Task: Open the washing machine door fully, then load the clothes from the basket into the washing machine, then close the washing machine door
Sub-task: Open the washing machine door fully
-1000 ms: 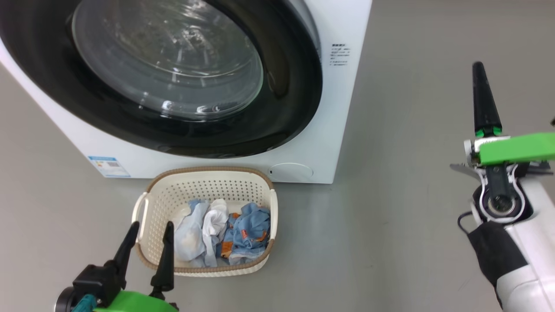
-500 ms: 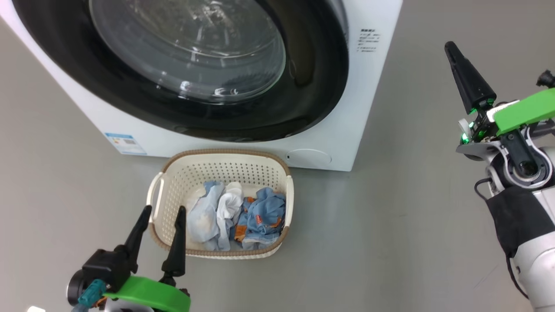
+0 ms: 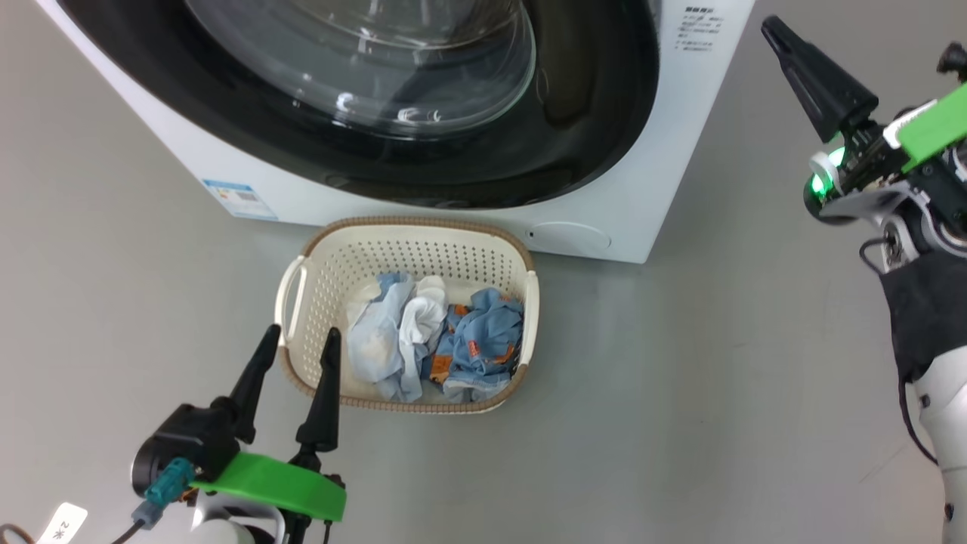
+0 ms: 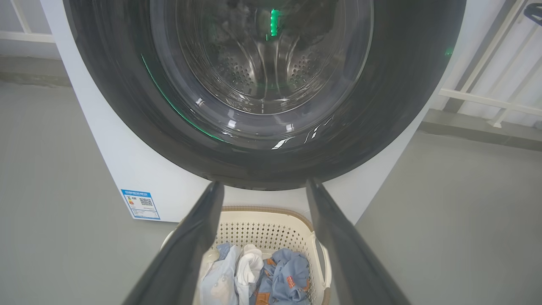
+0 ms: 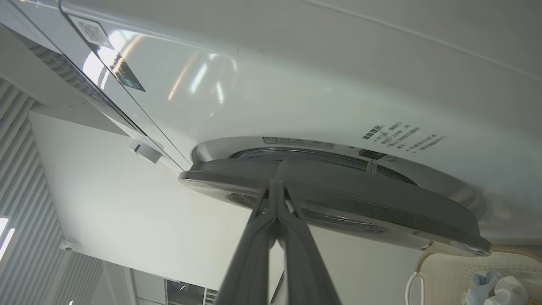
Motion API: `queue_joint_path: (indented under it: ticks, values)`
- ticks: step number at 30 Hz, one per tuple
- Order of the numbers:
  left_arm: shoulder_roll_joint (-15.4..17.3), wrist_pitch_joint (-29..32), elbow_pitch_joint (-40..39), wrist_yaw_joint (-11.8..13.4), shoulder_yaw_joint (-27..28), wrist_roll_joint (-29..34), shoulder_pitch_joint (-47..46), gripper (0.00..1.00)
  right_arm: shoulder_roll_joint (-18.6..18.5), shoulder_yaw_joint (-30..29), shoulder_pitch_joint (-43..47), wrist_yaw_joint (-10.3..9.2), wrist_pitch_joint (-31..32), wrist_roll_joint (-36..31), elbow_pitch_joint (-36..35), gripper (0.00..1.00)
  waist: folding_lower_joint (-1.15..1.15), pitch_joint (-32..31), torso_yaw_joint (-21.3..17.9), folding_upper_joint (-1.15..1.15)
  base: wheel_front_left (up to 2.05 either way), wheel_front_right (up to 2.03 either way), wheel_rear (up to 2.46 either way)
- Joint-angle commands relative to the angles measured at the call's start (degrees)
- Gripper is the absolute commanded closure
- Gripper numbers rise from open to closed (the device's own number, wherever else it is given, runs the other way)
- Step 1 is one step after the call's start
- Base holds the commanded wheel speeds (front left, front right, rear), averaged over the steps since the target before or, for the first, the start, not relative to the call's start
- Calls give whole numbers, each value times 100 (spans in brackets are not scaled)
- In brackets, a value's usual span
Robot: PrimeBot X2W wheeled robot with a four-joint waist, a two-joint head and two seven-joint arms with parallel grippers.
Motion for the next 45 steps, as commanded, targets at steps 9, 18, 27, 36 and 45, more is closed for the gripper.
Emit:
queue_joint_path:
  ticks: [9, 18, 27, 36, 45]
  values:
    - [76, -37, -201, -14, -11, -198, -406, 0, 49, -51, -757, 10, 510, -162, 175, 100, 0, 436, 264, 0, 0, 0, 0]
    - [75, -37, -234, -14, -167, -322, -569, 0, 107, -25, -1147, 10, 756, -379, 377, 100, 0, 672, 437, 0, 0, 0, 0]
    - [75, -37, -275, -14, -263, -416, -704, 0, 113, 26, -1488, 10, 850, -591, 548, 100, 0, 894, 561, 0, 0, 0, 0]
    - [75, -37, -311, 20, -324, -480, -763, 0, 146, 87, -1624, 10, 877, -722, 595, 100, 0, 992, 616, 0, 0, 0, 0]
    - [75, -37, -272, 40, -340, -463, -768, 0, 205, 179, -1398, 10, 1008, -758, 482, 100, 0, 878, 555, 0, 0, 0, 0]
